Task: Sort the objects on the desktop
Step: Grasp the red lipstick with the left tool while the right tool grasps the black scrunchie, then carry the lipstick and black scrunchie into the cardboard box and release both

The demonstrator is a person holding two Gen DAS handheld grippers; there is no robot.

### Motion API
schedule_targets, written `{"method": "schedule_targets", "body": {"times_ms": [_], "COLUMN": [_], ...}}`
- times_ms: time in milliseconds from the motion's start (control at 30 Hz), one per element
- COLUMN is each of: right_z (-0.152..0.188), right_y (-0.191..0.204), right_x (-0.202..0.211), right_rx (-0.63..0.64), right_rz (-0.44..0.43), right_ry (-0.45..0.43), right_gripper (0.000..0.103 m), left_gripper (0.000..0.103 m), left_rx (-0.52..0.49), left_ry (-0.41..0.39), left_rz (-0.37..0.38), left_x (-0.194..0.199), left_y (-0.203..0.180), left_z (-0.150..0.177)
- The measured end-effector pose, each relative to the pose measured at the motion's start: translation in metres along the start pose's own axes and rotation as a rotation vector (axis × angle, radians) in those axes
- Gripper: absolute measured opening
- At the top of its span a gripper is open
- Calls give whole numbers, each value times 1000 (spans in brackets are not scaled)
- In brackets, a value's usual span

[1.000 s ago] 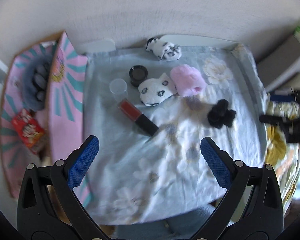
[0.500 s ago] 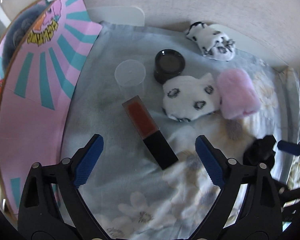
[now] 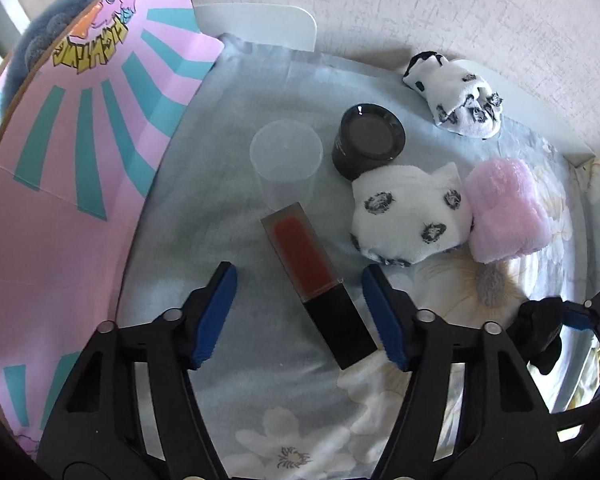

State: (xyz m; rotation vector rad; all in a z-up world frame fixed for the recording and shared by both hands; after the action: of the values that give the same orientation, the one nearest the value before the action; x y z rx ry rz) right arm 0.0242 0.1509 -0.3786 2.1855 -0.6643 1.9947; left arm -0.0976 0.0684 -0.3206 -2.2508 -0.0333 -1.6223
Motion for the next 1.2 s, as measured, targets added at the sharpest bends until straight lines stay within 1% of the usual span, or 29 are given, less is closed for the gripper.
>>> {"method": "schedule_targets", "body": {"times_ms": [33,67,100,133,167,233,267,300,333,400,500,667,833,1067,1167,1200], "right_z": [0,0,0,0,0,0,0,0,0,-1,-1,1,2,2,4,5], "right_y": [1,1,1,0,-1,-2,-4,-6,-7,-12,-16,-22,-28,-35,-40,-42], "right_x": [0,-1,-2,-2,-3,-2,-2,-2,-2,-2,0,7,20,36,42,44], "right_rx": [6,14,20,28,36,47,53,52,48,27,-9,-51,-102,-139,-160,-166], "right_rz": [-1,3,13,25,43,68,87,95,100,106,87,48,15,-8,-20,-22], "right_ry": [0,1,3,5,6,2,1,1,2,8,11,6,-14,-49,-51,-50], "right_gripper": [65,59,57,54,49,40,33,29,27,22,19,19,17,15,15,14], "left_gripper": [55,54,52,48,39,28,25,23,18,18,18,18,18,18,18,18], "left_rx": [1,8,11,14,14,13,14,13,12,7,1,-3,-6,-29,-49,-54], "left_ry": [-4,-8,-10,-11,-13,-15,-14,-14,-14,-10,-1,6,5,17,20,20], "left_rz": [-4,3,6,5,1,-13,-13,-11,-11,-9,0,37,80,112,122,124], "left_x": [0,1,1,2,2,3,3,3,3,3,2,11,24,39,59,58], "left_y": [1,2,3,4,5,8,10,11,11,12,11,8,5,3,-4,-10], "left_z": [0,-1,-1,-1,-1,-2,-2,-2,-2,-2,-2,-2,-4,-5,7,6]}}
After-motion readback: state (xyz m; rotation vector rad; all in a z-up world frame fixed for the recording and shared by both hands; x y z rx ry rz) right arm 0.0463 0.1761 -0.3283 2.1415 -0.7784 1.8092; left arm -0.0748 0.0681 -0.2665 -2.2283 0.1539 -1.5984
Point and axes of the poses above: each gripper's, at about its wrist camera, not at the fingertips, and x roughly against the way its jaws point, y to its left, z to its underside, the point moved 9 cm from there along -x, roughly the way its jaws point, and after that the axes turned 14 degrees about z, right-handed, at the moved point
